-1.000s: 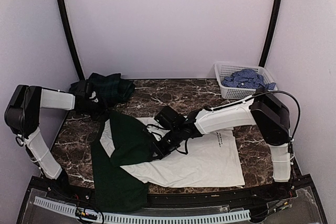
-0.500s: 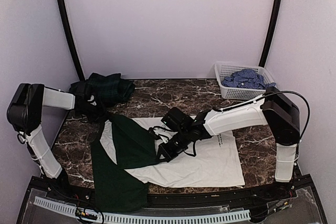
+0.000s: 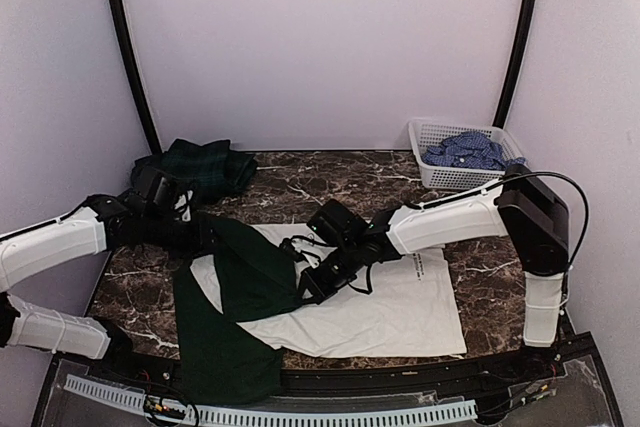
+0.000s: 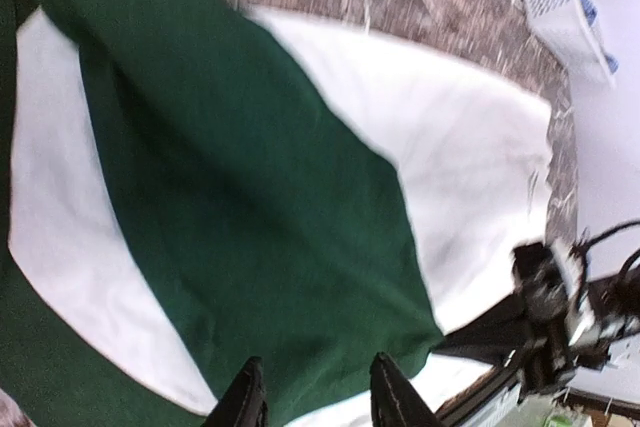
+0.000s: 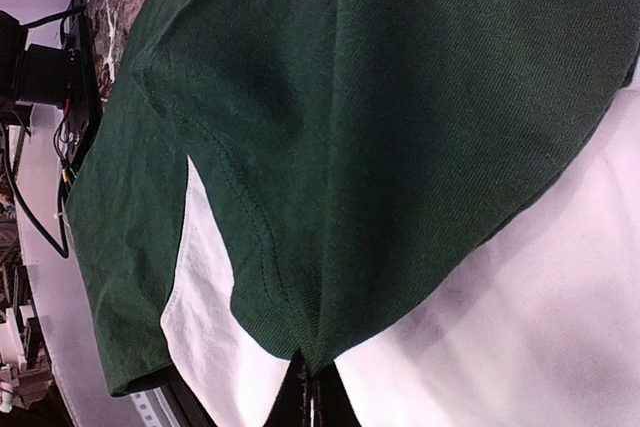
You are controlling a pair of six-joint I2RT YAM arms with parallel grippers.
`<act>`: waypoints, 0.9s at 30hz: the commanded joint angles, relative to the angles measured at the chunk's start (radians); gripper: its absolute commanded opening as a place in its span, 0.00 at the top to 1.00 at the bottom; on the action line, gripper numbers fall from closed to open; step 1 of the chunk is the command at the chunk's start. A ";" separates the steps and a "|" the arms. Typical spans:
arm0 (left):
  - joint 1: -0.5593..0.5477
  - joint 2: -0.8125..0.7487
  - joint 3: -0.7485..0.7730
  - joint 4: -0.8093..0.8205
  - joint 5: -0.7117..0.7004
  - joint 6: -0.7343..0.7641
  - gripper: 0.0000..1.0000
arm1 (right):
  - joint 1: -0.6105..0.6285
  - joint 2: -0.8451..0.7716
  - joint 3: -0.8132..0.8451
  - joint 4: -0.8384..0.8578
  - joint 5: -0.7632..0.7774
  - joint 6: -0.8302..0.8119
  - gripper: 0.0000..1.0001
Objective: Fold and stack the mixed laundry pile
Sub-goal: Adjust the 1/3-folded T-shirt at the center of the board.
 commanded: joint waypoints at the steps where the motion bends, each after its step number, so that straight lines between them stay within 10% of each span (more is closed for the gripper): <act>1: -0.109 -0.091 -0.106 -0.187 0.025 -0.129 0.66 | -0.006 0.026 0.022 0.020 -0.023 -0.003 1.00; 14: -0.235 -0.030 -0.227 -0.108 0.045 -0.185 0.62 | -0.005 0.029 0.032 0.007 -0.022 -0.015 1.00; 27: -0.245 0.024 -0.250 -0.055 0.036 -0.179 0.92 | -0.006 0.036 0.033 0.009 -0.025 -0.018 1.00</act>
